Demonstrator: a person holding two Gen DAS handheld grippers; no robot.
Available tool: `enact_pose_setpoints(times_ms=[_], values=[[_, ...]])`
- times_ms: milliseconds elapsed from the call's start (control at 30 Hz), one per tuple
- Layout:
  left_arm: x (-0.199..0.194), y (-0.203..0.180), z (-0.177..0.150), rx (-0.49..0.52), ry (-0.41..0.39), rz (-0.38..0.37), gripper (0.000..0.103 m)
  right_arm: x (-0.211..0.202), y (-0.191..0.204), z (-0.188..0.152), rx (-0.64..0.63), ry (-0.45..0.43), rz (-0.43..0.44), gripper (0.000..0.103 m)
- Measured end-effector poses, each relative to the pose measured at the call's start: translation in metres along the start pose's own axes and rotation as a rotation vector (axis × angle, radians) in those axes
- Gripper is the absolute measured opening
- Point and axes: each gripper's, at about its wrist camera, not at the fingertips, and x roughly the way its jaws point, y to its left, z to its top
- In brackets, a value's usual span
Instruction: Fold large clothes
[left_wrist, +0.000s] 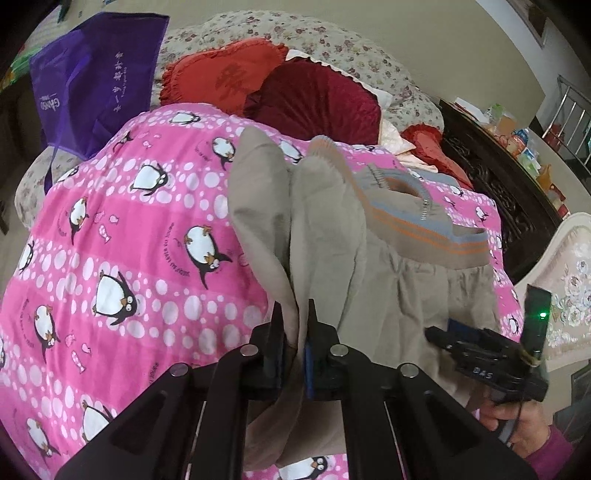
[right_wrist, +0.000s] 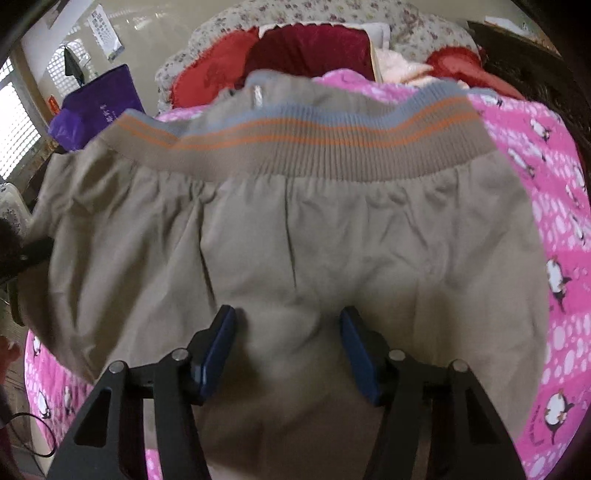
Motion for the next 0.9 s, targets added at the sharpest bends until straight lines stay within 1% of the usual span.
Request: enact_pose_setpoints(times_ms=[100, 167, 333, 367, 400, 467, 500, 567, 600, 633, 667, 700, 733, 767, 833, 867, 900], values=[[-0.001, -0.008, 0.000, 0.021, -0.002, 0.003, 0.000, -0.003, -0.001, -0.001, 0.009, -0.014, 0.008, 0.062], [0.000, -0.009, 0.000, 0.022, -0.002, 0.004, 0.000, -0.012, -0.001, -0.001, 0.024, -0.030, 0.031, 0.062], [0.003, -0.002, -0.001, -0.008, 0.003, -0.005, 0.000, -0.032, 0.007, 0.004, 0.009, -0.105, 0.091, 0.062], [0.003, -0.001, -0.001, -0.015, 0.004, -0.007, 0.000, -0.034, 0.010, 0.007, 0.000, -0.113, 0.104, 0.061], [0.003, 0.000, -0.001, -0.019, 0.004, -0.009, 0.000, -0.034, 0.014, 0.010, -0.011, -0.119, 0.121, 0.057], [0.004, 0.002, -0.001, -0.025, 0.006, -0.015, 0.000, -0.030, 0.023, 0.017, -0.036, -0.121, 0.153, 0.050], [0.003, 0.002, -0.001, -0.028, 0.007, -0.019, 0.000, -0.027, 0.026, 0.020, -0.044, -0.124, 0.161, 0.048], [0.002, 0.001, -0.001, -0.027, 0.009, -0.026, 0.000, -0.015, 0.032, 0.028, -0.044, -0.125, 0.170, 0.047], [0.002, 0.000, -0.001, -0.022, 0.011, -0.030, 0.000, -0.007, 0.032, 0.030, -0.040, -0.113, 0.176, 0.047], [0.001, -0.003, 0.000, -0.015, 0.012, -0.032, 0.000, 0.008, 0.032, 0.034, -0.030, -0.071, 0.171, 0.047], [0.000, -0.006, 0.001, -0.007, 0.014, -0.037, 0.000, 0.027, 0.032, 0.036, -0.012, 0.001, 0.147, 0.046], [-0.001, -0.011, 0.001, 0.000, 0.015, -0.046, 0.000, 0.040, 0.028, 0.037, 0.013, 0.041, 0.136, 0.042], [-0.003, -0.016, 0.002, 0.008, 0.013, -0.057, 0.000, 0.042, 0.025, 0.038, 0.031, 0.042, 0.140, 0.040], [-0.006, -0.027, 0.003, 0.026, 0.012, -0.075, 0.000, 0.038, 0.021, 0.038, 0.052, 0.033, 0.166, 0.040], [-0.009, -0.044, 0.005, 0.060, 0.015, -0.101, 0.000, 0.022, 0.009, 0.037, 0.107, 0.016, 0.242, 0.040], [-0.009, -0.060, 0.006, 0.092, 0.016, -0.117, 0.000, 0.011, -0.002, 0.035, 0.139, -0.008, 0.280, 0.041], [-0.009, -0.071, 0.007, 0.110, 0.017, -0.128, 0.000, 0.000, -0.012, 0.032, 0.159, -0.033, 0.297, 0.044]])
